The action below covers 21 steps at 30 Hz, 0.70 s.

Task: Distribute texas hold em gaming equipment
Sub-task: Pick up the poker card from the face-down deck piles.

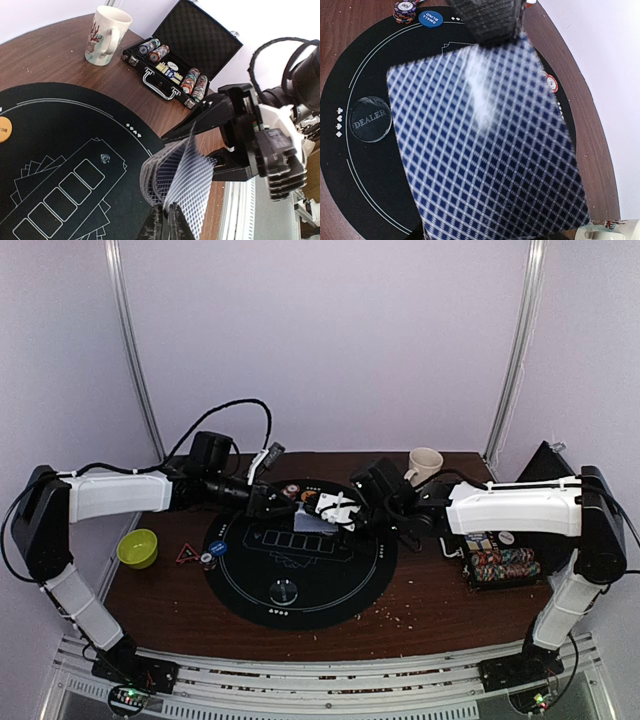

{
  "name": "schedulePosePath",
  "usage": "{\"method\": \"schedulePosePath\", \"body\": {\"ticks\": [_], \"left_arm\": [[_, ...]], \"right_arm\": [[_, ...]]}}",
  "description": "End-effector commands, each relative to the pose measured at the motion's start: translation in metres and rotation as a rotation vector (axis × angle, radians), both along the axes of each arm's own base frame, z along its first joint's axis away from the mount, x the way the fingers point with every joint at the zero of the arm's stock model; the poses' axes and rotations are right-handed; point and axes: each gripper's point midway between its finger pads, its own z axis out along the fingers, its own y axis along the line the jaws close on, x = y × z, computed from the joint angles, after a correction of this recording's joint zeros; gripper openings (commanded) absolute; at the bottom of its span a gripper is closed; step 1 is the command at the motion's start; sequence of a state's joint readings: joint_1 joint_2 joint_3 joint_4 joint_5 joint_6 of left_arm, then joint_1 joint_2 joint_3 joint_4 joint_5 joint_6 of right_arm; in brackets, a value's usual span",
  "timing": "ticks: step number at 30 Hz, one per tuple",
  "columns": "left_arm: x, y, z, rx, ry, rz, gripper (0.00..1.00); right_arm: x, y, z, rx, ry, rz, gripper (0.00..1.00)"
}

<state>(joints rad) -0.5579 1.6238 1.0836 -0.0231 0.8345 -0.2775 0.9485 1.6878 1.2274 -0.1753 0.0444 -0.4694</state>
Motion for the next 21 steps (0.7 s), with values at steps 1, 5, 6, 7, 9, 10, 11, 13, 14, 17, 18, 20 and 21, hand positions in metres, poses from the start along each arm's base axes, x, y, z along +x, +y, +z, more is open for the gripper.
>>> {"method": "schedulePosePath", "body": {"ticks": [1,5,6,7,9,10,11,13,14,17,18,20,21], "left_arm": [[0.002,-0.002,-0.004,-0.022,-0.009,-0.015,0.17],[-0.002,-0.003,-0.001,-0.056,-0.006,-0.024,0.3],[-0.002,-0.002,-0.002,-0.054,-0.004,-0.022,0.33],[-0.001,-0.002,-0.003,-0.051,-0.004,-0.018,0.36],[-0.001,-0.001,-0.004,-0.035,-0.007,-0.014,0.43],[0.0,0.0,-0.004,-0.028,-0.013,-0.004,0.46],[0.002,0.001,-0.003,-0.024,-0.017,0.006,0.5],[0.003,0.001,-0.005,-0.021,-0.006,0.013,0.54],[0.003,0.001,-0.008,-0.022,0.007,0.01,0.55],[0.001,-0.003,-0.019,-0.022,0.046,-0.015,0.54],[0.001,-0.004,-0.02,-0.023,0.052,-0.02,0.5],[0.0,-0.006,-0.016,-0.035,0.045,-0.033,0.43],[-0.001,-0.006,-0.014,-0.043,0.038,-0.041,0.4]], "right_arm": [[0.001,0.001,0.024,0.05,-0.044,0.002,0.49],[0.0,0.004,0.025,0.061,-0.039,0.011,0.49],[0.0,0.004,0.025,0.064,-0.038,0.011,0.49],[0.0,0.005,0.026,0.069,-0.038,0.014,0.49],[0.0,0.006,0.026,0.075,-0.035,0.016,0.48],[0.0,0.006,0.025,0.074,-0.034,0.015,0.48],[0.0,0.006,0.025,0.073,-0.034,0.015,0.48],[0.0,0.006,0.026,0.073,-0.036,0.016,0.48],[0.0,0.006,0.026,0.073,-0.037,0.014,0.48],[0.0,0.005,0.027,0.072,-0.038,0.014,0.48],[0.0,0.005,0.027,0.073,-0.038,0.014,0.48],[-0.001,0.005,0.027,0.073,-0.036,0.015,0.48],[-0.001,0.005,0.026,0.072,-0.036,0.015,0.48]]}}
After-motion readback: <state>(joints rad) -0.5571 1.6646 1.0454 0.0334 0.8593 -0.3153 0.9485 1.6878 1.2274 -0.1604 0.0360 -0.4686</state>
